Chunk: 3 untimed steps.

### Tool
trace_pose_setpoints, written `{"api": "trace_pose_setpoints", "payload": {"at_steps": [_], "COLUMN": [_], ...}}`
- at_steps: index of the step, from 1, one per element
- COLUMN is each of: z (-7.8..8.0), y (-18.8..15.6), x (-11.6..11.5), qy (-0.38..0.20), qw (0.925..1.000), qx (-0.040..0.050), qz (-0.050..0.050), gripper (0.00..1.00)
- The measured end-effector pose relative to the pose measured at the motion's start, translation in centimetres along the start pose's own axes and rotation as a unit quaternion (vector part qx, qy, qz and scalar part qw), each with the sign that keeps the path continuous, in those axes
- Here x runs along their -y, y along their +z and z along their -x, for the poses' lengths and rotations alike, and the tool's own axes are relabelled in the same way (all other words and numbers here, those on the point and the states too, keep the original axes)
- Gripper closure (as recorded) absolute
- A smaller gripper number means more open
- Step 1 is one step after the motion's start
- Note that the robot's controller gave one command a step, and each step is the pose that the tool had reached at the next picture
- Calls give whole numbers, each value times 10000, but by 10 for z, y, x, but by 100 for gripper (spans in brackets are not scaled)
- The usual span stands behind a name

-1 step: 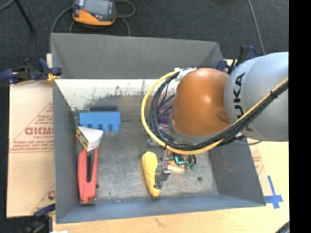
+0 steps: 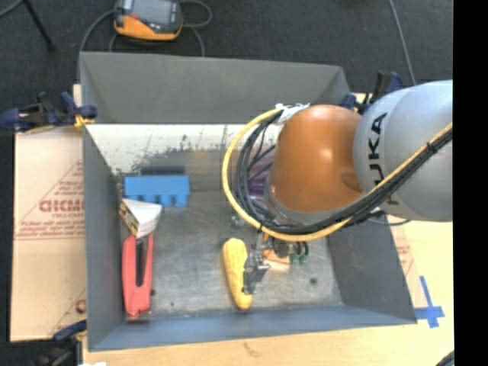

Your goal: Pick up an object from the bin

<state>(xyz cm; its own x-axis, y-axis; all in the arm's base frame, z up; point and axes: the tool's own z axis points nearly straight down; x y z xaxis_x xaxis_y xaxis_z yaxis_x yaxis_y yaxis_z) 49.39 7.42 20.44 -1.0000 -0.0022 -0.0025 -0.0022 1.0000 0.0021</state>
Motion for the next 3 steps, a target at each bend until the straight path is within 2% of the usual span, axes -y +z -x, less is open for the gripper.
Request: {"api": "trace_pose_setpoints", "payload": {"at_steps": [1, 2, 3], "z": [12, 19, 24], "y": [39, 63, 63], "x": [5, 28, 26], "qy": [-1142, -2220, -2844], "qw": [9934, 9750, 9587], "qx": [47, -38, 3], "qz": [-11, -6, -17], "gripper": [0, 0, 0]}}
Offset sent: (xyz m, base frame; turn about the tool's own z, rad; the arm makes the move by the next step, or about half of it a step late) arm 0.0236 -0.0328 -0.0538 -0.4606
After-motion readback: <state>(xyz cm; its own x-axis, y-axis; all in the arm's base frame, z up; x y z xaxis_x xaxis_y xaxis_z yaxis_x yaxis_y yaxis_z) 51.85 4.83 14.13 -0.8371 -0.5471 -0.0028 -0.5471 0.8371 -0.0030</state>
